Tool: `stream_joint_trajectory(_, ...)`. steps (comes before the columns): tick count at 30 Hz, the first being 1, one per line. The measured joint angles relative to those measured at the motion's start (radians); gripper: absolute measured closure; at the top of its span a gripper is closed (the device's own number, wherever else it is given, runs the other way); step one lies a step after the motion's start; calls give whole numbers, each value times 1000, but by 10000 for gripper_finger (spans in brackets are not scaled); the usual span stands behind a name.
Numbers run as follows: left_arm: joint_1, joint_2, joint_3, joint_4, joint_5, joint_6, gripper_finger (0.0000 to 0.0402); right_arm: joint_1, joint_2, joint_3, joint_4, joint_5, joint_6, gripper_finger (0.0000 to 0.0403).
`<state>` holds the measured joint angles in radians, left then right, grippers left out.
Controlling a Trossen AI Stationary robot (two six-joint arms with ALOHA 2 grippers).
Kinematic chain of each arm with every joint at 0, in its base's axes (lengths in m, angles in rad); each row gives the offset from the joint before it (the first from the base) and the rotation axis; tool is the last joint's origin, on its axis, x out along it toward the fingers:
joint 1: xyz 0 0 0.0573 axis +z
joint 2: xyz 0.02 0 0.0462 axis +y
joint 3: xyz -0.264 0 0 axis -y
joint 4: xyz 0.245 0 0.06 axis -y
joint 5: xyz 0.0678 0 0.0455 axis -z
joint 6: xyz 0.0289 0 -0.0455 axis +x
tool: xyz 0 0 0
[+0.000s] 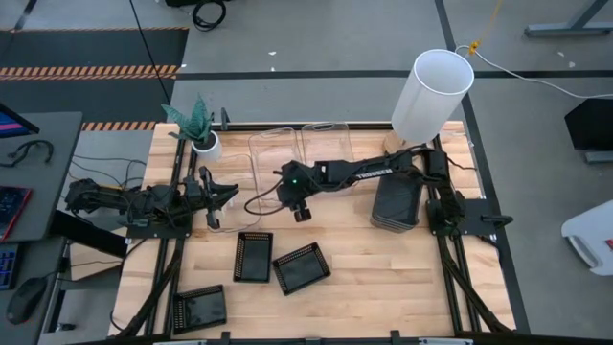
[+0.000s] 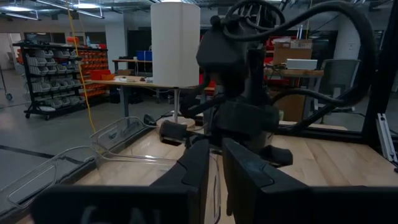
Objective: Stack baskets by color
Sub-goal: Stack the middle transparent bin on the right transparent bin
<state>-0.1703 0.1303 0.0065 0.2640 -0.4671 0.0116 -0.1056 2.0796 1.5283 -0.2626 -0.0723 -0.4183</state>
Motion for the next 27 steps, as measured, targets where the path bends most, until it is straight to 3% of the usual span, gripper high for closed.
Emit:
stream_joint_trajectory(15,0,0,0,0,0,0,348,-3,-2,-38,22,1,-1,391)
stream_joint_trajectory(20,0,0,0,0,0,0,350,-3,-2,-37,20,9,-3,386)
stream_joint_trajectory(27,0,0,0,0,0,0,343,13,-6,68,-154,82,-60,396)
